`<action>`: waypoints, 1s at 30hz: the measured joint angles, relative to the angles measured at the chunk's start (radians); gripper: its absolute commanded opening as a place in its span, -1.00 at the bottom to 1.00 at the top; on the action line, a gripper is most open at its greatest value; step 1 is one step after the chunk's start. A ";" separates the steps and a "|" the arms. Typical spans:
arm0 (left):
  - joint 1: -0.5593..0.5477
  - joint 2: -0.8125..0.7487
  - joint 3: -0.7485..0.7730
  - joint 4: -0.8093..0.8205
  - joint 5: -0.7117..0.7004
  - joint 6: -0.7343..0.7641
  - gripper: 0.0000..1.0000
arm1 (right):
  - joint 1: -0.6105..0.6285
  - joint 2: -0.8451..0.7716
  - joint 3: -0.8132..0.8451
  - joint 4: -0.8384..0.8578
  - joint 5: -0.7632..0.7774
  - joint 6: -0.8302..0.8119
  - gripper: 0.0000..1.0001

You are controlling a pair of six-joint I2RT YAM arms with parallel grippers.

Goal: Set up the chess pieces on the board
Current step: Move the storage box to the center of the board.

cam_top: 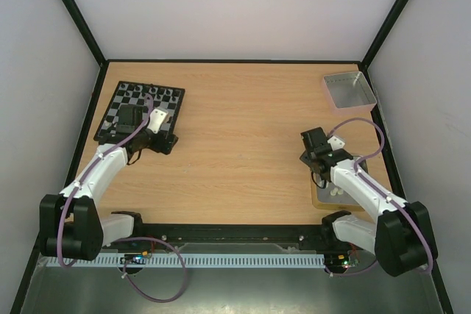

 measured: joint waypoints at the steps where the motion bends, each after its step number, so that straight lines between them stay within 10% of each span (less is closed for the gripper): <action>1: 0.000 0.000 0.000 0.000 0.000 0.000 0.99 | -0.010 0.005 -0.005 0.006 -0.009 -0.005 0.17; 30: -0.013 0.032 -0.005 0.006 -0.014 0.000 0.99 | 0.013 0.595 0.447 0.196 -0.182 -0.095 -0.01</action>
